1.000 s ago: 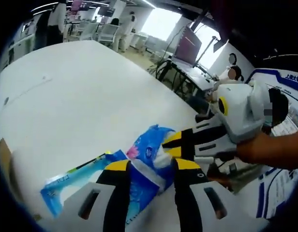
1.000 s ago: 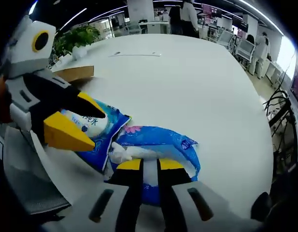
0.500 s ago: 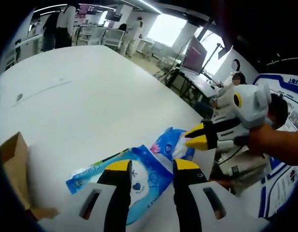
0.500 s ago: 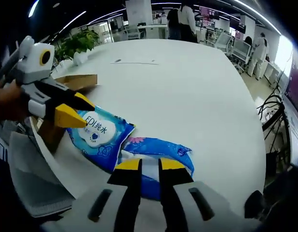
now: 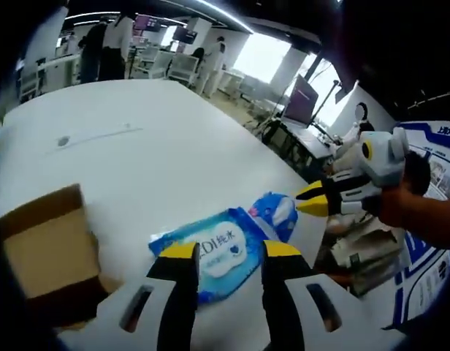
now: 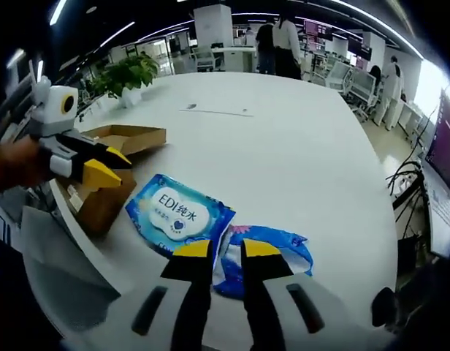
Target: Operate the shoe box by opening the lid, removing the specified soft item, and placing it in the target area until the item is outside and the box remains undamaged.
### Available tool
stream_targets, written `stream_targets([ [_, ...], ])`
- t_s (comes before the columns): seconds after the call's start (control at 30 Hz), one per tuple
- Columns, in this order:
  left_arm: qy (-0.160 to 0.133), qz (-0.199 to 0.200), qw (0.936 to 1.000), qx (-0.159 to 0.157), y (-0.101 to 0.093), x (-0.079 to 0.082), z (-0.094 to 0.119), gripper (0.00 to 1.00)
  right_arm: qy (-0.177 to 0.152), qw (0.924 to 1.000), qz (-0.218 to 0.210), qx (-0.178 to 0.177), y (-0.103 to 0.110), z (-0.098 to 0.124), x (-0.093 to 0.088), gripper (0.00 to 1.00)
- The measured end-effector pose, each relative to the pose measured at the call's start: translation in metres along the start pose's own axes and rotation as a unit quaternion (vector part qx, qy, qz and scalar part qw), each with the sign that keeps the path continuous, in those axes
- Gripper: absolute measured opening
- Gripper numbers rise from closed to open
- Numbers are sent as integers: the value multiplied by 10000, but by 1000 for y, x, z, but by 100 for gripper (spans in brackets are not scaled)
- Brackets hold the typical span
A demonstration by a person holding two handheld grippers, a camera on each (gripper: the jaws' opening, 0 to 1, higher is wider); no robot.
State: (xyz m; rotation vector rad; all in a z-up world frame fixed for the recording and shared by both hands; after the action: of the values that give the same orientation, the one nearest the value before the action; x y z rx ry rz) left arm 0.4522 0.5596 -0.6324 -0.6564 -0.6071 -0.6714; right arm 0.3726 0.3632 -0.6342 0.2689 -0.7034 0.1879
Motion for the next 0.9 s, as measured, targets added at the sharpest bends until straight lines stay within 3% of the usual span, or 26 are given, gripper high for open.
stream_targets([
  [0.4, -142, 265, 9993, 243, 41, -24, 56, 32, 55, 9998, 118, 175, 59, -19, 11, 14],
  [0.9, -123, 532, 9974, 469, 83, -55, 97, 32, 153, 9985, 317, 419, 117, -44, 28, 14],
])
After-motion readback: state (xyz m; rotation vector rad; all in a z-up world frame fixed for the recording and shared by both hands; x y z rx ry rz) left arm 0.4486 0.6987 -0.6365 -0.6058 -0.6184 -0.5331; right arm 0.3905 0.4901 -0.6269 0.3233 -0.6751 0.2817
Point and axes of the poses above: the point that each gripper's makers call its tool centre point, and the gripper's own axes: z roughly backward along the fingers, y roughly to its left, x roughly out of its top, the point moved 6 cm from there along z, roughly backward along the fingers, and after that the axes turned 8 degrees about x, right-handed, at the moved point
